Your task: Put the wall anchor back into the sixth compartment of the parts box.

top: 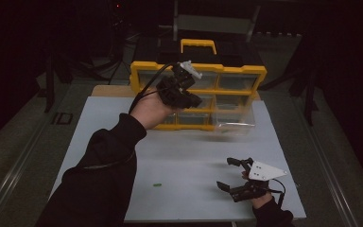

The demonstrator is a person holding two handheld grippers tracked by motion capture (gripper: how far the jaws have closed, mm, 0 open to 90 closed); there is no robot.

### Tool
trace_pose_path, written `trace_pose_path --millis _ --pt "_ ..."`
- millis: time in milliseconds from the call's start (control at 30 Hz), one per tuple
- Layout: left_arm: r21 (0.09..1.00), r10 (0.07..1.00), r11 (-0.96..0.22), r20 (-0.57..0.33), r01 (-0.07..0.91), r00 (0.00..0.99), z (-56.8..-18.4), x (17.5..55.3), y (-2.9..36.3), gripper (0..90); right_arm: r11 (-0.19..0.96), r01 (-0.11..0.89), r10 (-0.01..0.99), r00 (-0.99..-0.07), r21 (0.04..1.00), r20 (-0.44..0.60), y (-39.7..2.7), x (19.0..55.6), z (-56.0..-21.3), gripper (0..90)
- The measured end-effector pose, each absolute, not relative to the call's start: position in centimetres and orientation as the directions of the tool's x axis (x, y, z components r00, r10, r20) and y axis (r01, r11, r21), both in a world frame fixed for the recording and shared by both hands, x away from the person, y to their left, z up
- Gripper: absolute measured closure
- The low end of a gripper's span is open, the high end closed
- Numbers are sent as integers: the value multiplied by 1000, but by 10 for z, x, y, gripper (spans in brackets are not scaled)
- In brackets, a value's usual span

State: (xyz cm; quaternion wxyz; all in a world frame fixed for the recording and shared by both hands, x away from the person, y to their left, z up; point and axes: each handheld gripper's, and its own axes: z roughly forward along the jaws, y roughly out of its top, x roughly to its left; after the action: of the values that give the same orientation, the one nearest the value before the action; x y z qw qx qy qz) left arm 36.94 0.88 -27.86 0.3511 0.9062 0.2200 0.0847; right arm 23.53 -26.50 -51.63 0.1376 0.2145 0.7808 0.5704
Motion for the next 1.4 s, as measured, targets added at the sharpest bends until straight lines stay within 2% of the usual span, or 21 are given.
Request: trace_pose_path --millis 833,1400 --pt "705 476 -607 -47 367 878 -281 382 -47 836 255 177 491 -871 950 31 -266 235 -516 108" --pt "707 528 -577 -61 410 847 -295 390 -76 835 267 177 486 -874 947 26 -264 235 -518 108"
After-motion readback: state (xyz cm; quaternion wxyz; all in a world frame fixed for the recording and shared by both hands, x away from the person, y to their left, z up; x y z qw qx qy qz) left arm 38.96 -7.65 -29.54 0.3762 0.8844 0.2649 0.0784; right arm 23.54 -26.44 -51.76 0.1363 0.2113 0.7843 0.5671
